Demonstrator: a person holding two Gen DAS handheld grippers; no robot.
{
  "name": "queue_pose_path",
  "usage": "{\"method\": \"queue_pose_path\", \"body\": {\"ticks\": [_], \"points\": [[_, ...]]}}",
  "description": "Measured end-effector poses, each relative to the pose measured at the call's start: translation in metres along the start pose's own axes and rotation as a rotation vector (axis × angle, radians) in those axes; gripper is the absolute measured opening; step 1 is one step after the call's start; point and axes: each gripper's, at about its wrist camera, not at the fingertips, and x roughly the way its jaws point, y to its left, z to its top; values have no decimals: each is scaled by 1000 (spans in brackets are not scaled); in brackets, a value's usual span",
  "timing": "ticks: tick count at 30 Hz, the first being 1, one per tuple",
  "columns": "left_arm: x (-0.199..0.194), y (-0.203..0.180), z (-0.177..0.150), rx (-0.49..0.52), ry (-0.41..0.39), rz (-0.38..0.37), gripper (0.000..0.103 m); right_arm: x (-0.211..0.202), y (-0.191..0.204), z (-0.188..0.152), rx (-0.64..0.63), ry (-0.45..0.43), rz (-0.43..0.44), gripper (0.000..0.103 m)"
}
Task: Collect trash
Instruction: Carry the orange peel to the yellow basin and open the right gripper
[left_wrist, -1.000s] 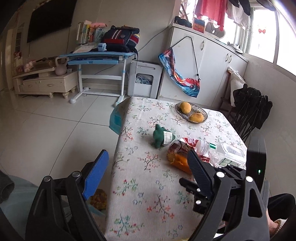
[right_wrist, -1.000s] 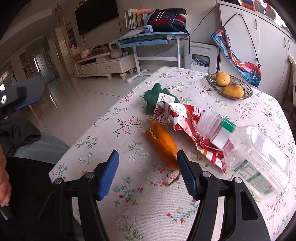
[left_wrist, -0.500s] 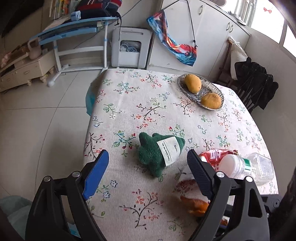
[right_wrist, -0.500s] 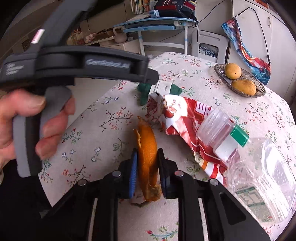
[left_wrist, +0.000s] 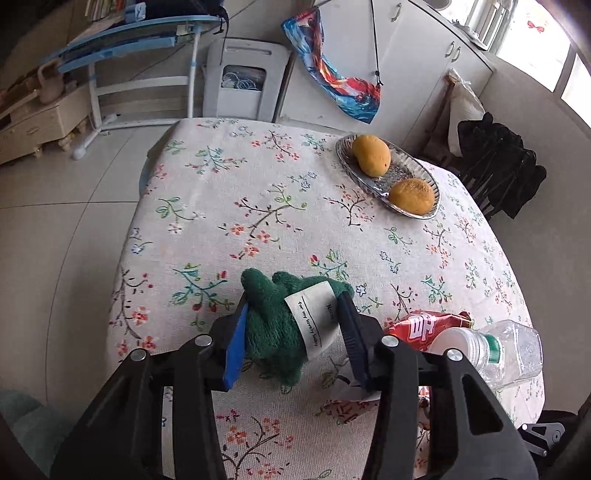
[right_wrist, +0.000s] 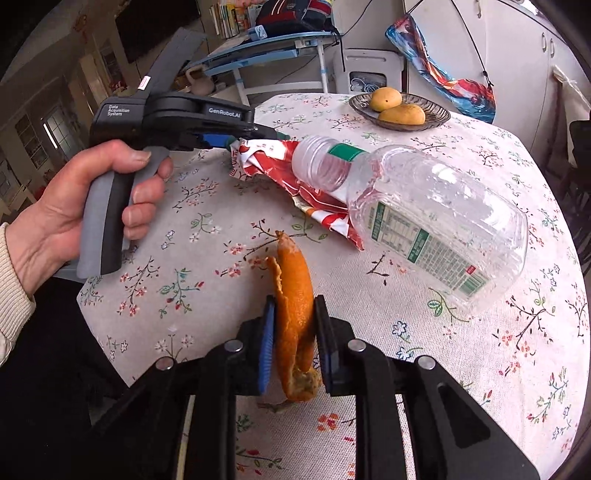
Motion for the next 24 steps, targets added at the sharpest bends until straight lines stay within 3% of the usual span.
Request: {"method": "queue_pose_path", "body": {"ticks": [5,11,18,24], "points": [[-43,16,-14,-65,-85,63,43,2,-4,3,32,-13,22,21],[-107,6,-54,-34,-187,121,43,-2,-10,-1,76,-24,56,21],[-147,-22,-111,48,-235,151,43,-24,-16,-7,131,-90,85,21],[-160,-38,-130,86,-251,148,43,-30,-21,-11,179,-122,83,21]]}}
